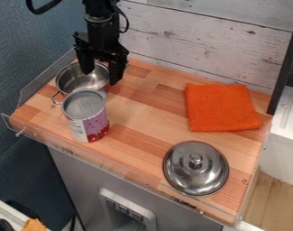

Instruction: Move the orange cloth to the top of the table

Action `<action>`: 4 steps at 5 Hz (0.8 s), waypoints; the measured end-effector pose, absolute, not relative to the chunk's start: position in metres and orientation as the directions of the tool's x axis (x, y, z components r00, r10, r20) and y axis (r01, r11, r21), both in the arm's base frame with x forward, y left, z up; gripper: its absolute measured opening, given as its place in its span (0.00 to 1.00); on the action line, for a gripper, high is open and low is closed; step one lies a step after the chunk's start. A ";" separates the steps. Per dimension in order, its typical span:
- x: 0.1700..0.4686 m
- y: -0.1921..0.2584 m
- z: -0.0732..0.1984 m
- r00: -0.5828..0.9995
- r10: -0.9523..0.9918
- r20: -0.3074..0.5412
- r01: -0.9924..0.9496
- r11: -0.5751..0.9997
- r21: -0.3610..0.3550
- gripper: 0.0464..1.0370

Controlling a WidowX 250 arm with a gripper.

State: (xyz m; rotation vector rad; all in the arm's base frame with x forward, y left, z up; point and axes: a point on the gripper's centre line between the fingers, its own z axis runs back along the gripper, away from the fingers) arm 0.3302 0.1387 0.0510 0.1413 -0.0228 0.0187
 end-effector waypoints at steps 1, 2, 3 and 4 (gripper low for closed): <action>0.327 0.137 0.040 1.000 0.019 -0.007 -0.018 0.992 0.129 0.96; 0.338 0.103 0.040 0.997 -0.077 -0.008 0.077 0.990 0.121 0.96; 0.357 0.049 0.049 0.974 -0.225 0.008 0.222 0.969 0.109 0.96; 0.377 0.003 0.068 0.935 -0.352 0.052 0.344 0.932 0.115 0.96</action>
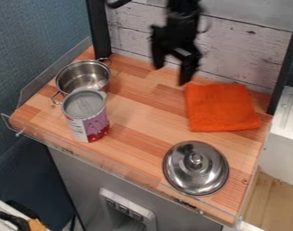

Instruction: Move the orange cloth to the top of the table

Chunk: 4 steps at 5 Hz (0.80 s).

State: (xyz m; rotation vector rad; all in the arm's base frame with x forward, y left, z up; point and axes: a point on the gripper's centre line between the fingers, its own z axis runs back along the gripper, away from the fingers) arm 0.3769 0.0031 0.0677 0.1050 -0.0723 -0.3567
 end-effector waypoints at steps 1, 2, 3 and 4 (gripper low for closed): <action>0.393 -0.048 0.043 0.893 -0.450 0.016 0.448 0.891 0.072 0.96; 0.399 -0.068 0.026 0.881 -0.473 0.013 0.472 0.880 0.043 0.96; 0.395 -0.065 0.016 0.888 -0.459 -0.014 0.460 0.887 0.042 0.96; 0.382 -0.056 0.006 0.892 -0.447 -0.065 0.451 0.891 0.055 0.96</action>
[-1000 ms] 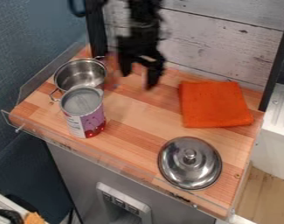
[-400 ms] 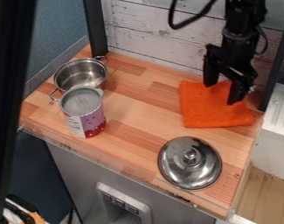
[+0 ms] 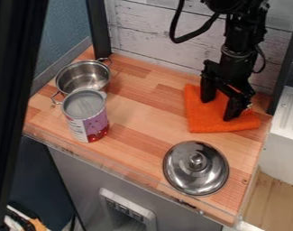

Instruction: Move the orange cloth to the top of the table

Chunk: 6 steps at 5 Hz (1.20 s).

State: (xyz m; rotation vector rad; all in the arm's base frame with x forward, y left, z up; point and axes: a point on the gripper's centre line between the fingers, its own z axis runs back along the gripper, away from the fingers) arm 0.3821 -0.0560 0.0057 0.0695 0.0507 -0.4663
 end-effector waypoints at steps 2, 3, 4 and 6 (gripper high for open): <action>0.366 0.013 0.004 0.927 -0.366 -0.083 0.374 0.918 0.128 0.96; 0.364 0.045 0.005 0.938 -0.332 -0.097 0.344 0.925 0.162 0.96; 0.366 0.061 0.004 0.937 -0.334 -0.102 0.347 0.922 0.170 0.96; 0.363 0.062 0.007 0.936 -0.349 -0.037 0.351 0.933 0.076 0.96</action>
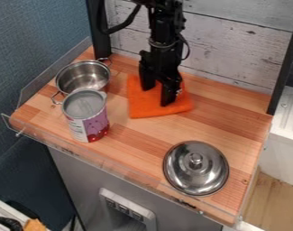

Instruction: Move the orange cloth to the top of the table

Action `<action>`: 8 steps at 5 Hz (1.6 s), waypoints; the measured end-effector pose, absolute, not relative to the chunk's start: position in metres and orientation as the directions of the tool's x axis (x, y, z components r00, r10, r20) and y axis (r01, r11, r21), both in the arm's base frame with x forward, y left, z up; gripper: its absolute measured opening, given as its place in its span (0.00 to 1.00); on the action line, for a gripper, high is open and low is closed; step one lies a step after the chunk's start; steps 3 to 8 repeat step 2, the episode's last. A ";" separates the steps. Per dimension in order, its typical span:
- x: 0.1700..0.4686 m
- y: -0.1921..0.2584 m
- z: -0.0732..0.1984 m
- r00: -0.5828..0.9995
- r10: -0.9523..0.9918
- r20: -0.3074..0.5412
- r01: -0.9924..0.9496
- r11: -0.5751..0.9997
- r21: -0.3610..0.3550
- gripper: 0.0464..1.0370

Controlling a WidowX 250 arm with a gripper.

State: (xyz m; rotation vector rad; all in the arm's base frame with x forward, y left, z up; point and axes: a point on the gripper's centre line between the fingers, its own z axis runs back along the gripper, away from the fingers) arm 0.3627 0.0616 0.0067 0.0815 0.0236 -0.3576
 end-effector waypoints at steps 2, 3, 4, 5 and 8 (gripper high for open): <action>0.359 0.055 0.043 0.945 -0.327 0.012 0.326 0.944 0.052 0.96; 0.359 0.055 0.043 0.945 -0.327 0.012 0.326 0.944 0.052 0.96; 0.359 0.055 0.043 0.945 -0.327 0.012 0.326 0.944 0.052 0.96; 0.359 0.055 0.043 0.945 -0.327 0.012 0.326 0.944 0.052 0.96; 0.359 0.055 0.043 0.945 -0.327 0.012 0.326 0.944 0.052 0.96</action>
